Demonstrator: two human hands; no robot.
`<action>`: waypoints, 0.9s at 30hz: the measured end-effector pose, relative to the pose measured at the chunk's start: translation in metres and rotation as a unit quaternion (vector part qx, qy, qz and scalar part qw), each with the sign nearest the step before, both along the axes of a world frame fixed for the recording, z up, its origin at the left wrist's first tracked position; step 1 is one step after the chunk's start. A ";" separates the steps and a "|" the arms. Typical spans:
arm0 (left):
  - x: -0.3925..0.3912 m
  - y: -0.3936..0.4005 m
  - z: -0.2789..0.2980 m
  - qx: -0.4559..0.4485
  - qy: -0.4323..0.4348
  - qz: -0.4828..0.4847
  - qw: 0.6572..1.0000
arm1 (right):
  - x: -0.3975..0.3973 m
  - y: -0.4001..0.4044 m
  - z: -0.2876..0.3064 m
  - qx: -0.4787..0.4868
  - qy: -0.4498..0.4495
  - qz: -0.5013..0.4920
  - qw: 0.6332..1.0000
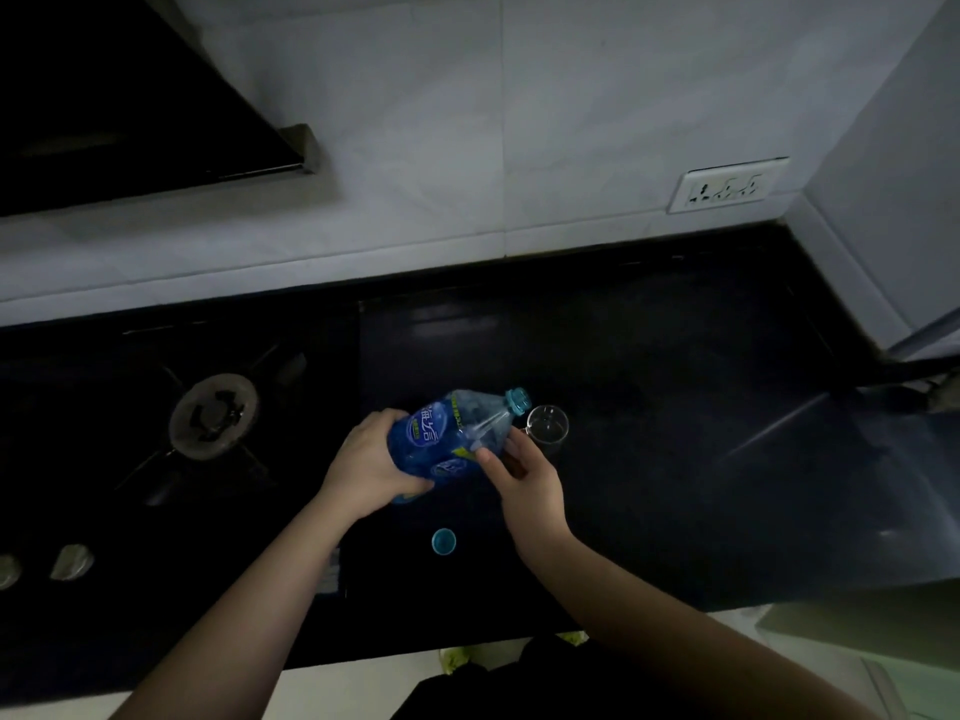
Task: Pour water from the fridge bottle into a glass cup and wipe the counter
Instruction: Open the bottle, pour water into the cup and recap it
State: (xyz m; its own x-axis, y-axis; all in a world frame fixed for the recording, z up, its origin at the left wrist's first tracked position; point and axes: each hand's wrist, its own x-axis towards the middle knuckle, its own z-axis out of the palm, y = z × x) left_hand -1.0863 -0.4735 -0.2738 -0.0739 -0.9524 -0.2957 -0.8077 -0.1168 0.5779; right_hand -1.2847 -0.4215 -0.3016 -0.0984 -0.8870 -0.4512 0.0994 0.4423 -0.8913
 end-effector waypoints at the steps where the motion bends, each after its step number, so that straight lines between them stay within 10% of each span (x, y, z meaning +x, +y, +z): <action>1: -0.001 0.000 0.000 0.002 -0.008 -0.004 1.000 | -0.001 0.000 -0.001 0.001 -0.013 -0.003 1.000; 27: -0.011 -0.006 0.000 0.033 -0.085 -0.047 0.995 | -0.008 0.001 -0.009 0.048 -0.101 -0.010 0.994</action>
State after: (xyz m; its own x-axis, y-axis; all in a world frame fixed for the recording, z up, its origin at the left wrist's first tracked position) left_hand -1.0975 -0.4792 -0.2733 -0.1049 -0.9217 -0.3735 -0.9020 -0.0700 0.4260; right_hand -1.2927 -0.4207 -0.3106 -0.0139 -0.8375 -0.5462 0.2808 0.5210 -0.8061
